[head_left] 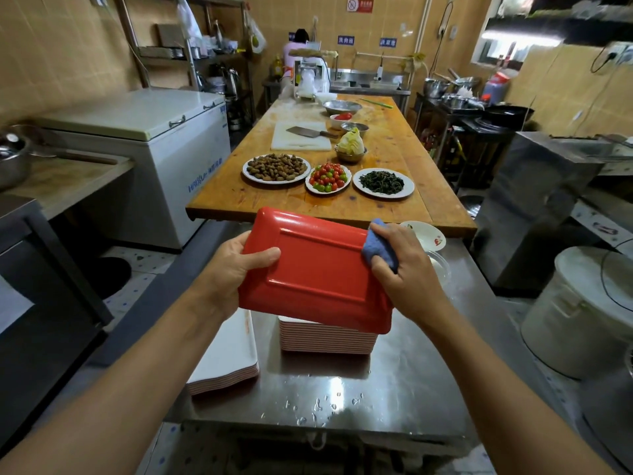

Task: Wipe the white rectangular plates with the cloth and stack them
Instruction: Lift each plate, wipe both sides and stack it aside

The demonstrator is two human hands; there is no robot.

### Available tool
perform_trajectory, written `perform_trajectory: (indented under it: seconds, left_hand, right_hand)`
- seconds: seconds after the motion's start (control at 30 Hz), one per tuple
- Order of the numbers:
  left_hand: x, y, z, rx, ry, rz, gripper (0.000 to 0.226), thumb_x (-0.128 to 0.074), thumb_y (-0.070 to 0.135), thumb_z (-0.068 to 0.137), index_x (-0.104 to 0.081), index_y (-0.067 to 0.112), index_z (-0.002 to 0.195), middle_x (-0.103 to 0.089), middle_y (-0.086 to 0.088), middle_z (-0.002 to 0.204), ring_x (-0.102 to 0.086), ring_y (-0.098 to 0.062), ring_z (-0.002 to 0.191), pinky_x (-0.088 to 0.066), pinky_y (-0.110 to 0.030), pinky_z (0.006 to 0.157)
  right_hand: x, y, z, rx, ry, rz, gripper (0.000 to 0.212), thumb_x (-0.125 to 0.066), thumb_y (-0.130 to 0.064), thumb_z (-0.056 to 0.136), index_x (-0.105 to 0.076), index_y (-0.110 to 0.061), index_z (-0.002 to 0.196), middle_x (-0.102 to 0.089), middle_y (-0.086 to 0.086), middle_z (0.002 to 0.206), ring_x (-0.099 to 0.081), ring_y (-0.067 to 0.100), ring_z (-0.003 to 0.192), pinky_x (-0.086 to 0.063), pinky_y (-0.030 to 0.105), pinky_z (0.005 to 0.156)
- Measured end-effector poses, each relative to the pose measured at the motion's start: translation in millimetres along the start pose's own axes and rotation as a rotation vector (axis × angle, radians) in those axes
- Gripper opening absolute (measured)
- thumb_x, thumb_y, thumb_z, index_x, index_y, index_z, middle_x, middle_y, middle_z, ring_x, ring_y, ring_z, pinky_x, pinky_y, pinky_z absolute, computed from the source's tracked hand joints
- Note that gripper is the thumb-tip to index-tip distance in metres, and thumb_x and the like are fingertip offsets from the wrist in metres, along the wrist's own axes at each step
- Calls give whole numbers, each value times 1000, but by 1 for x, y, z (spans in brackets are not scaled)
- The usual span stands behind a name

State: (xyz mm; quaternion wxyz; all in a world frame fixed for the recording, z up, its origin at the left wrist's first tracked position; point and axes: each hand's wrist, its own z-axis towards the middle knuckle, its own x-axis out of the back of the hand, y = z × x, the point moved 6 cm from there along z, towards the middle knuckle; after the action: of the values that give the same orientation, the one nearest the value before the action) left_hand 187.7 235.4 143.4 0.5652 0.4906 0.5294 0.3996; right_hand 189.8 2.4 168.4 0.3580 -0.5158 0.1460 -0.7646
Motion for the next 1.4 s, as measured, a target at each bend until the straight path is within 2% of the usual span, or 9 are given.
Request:
perform_trajectory:
  seconds: [0.3,0.47,0.57,0.73,0.8,1.03,1.17,1.27,1.4]
  left_hand:
    - [-7,-31,13,166,151,-211,16,-56,17,90,-62,20,105,-75,-5,84,-72,-22,72,-56,-36,58]
    - [-15,-38,10,227,194,-282,14,-55,18,92,-62,18,104,-74,-6,84,-71,-23,75,-53,-41,67]
    - [-21,-41,5,258,244,-339,24,-56,19,92,-59,14,114,-70,-11,94,-66,-28,84,-51,-46,70]
    - [-32,-49,-6,311,264,-440,32,-51,27,95,-57,7,119,-67,-20,103,-66,-31,84,-50,-45,68]
    - [-27,-52,-11,309,276,-471,30,-51,30,94,-60,7,111,-70,-16,92,-69,-27,76,-52,-41,65]
    - [-4,-49,-26,187,321,-423,31,-48,21,96,-55,10,124,-68,-10,98,-66,-21,86,-52,-37,72]
    - [20,-42,-38,139,383,-391,12,-50,18,95,-61,16,99,-72,-7,82,-68,-23,74,-52,-43,64]
    - [38,-38,-49,112,433,-371,9,-52,17,94,-61,18,95,-70,-9,87,-66,-26,80,-53,-41,62]
    - [57,-40,-61,129,473,-392,9,-54,19,93,-63,19,94,-73,-9,86,-67,-29,85,-52,-43,66]
  right_hand:
    - [-4,6,-35,12,-50,1,52,-43,-24,92,-36,-19,144,-22,-5,155,-16,4,140,-17,24,115]
    - [-7,5,-61,116,-15,-137,55,-45,-20,89,-30,-24,142,-18,-11,151,-15,13,143,-12,22,114]
    - [-17,-6,-66,176,25,-281,54,-49,-21,90,-37,-13,142,-26,0,152,-19,21,142,-22,38,115]
    - [-56,-50,-65,249,-11,-340,52,-40,-30,92,-43,-8,140,-36,9,149,-31,27,139,-26,42,112]
    - [-71,-67,-63,251,-53,-299,54,-38,-34,94,-39,-11,142,-35,8,150,-30,26,140,-24,43,113]
    - [-100,-85,-26,267,-255,-296,55,-26,-43,98,-17,-26,150,-7,-8,159,-2,12,146,2,34,116]
    - [-99,-67,-15,202,-243,-329,59,-20,-47,93,-17,-29,149,-2,-9,159,3,13,146,1,41,117]
    - [-95,-41,-12,92,-208,-236,53,-32,-37,100,-17,-24,150,-3,-4,159,1,17,146,-4,43,117]
    - [-102,-25,-15,-64,-160,114,49,-36,-24,101,-25,-12,147,-24,8,153,-23,18,140,-17,21,110]
